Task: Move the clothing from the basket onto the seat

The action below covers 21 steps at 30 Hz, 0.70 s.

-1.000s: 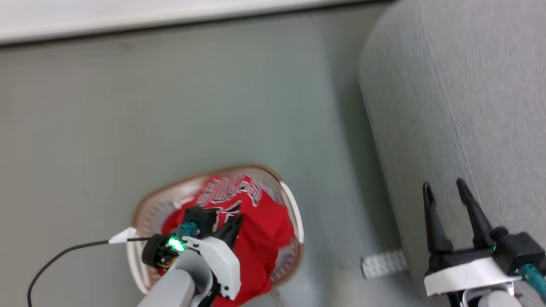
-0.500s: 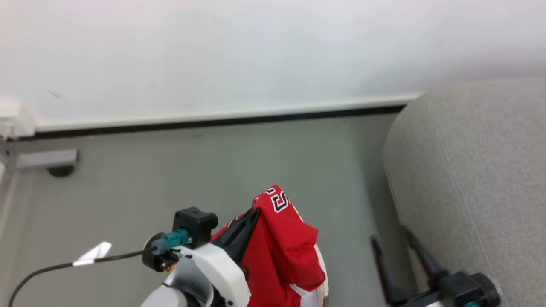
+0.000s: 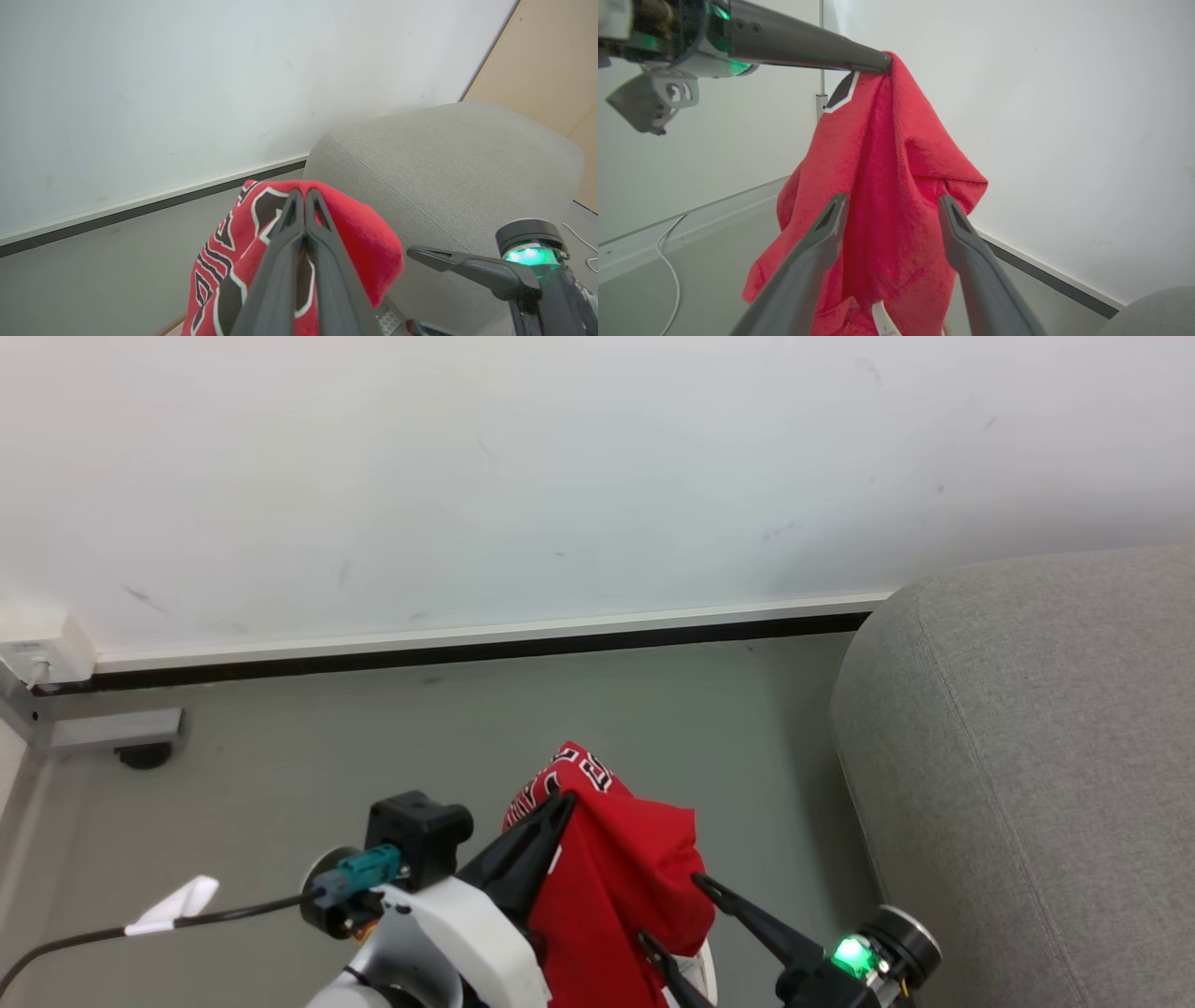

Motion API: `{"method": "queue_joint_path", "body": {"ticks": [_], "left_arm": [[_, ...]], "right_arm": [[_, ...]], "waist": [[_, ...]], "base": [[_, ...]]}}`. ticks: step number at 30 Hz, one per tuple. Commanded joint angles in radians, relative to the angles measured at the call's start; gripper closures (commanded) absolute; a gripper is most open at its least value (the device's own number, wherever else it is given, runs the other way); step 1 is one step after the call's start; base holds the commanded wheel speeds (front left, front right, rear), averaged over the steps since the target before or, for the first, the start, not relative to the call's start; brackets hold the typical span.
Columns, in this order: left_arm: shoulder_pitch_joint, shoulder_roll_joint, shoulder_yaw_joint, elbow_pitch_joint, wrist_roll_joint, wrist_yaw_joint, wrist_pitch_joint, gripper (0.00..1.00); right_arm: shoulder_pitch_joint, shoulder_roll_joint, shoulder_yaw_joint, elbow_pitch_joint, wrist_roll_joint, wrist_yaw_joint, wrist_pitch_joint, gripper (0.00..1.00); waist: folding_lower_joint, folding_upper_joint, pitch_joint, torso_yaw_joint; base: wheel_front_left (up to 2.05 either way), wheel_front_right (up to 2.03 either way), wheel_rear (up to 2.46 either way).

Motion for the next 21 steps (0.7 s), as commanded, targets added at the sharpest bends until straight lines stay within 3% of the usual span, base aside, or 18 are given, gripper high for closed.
{"method": "queue_joint_path", "body": {"ticks": [1, 6, 11, 12, 13, 21], "left_arm": [[0.012, 0.006, -0.004, -0.012, -0.001, 0.000, 0.007, 1.00], [0.021, -0.004, -0.027, -0.021, -0.005, -0.002, 0.021, 1.00], [0.015, -0.027, -0.057, -0.026, -0.011, -0.007, 0.027, 1.00], [0.013, -0.031, -0.062, -0.024, -0.012, -0.008, 0.027, 1.00], [0.010, -0.035, -0.066, -0.022, -0.014, -0.008, 0.028, 1.00], [0.014, -0.032, -0.063, -0.003, -0.008, 0.004, 0.011, 1.00]], "right_arm": [[-0.036, -0.003, 0.016, 0.029, 0.006, -0.002, 0.000, 0.00], [-0.138, 0.027, 0.086, 0.170, 0.018, -0.002, 0.000, 0.00], [-0.230, 0.061, 0.181, 0.302, 0.102, -0.002, 0.000, 0.00], [-0.245, 0.066, 0.196, 0.321, 0.122, -0.002, 0.000, 0.20], [-0.260, 0.071, 0.207, 0.332, 0.143, -0.002, 0.000, 1.00], [-0.291, 0.073, 0.213, 0.275, 0.238, -0.002, 0.000, 1.00]], "waist": [[0.0001, 0.0000, -0.003, 0.000], [0.0001, 0.0000, -0.019, 0.005], [0.0001, 0.0000, -0.032, 0.012], [0.0001, 0.0000, -0.034, 0.016], [0.0001, 0.0000, -0.036, 0.020], [0.0001, 0.0000, -0.040, 0.040]], "base": [[0.00, 0.00, 0.00], [0.00, 0.00, 0.00], [0.00, 0.00, 0.00], [0.00, 0.00, 0.00], [0.00, 0.00, 0.00], [0.00, 0.00, 0.00]]}}
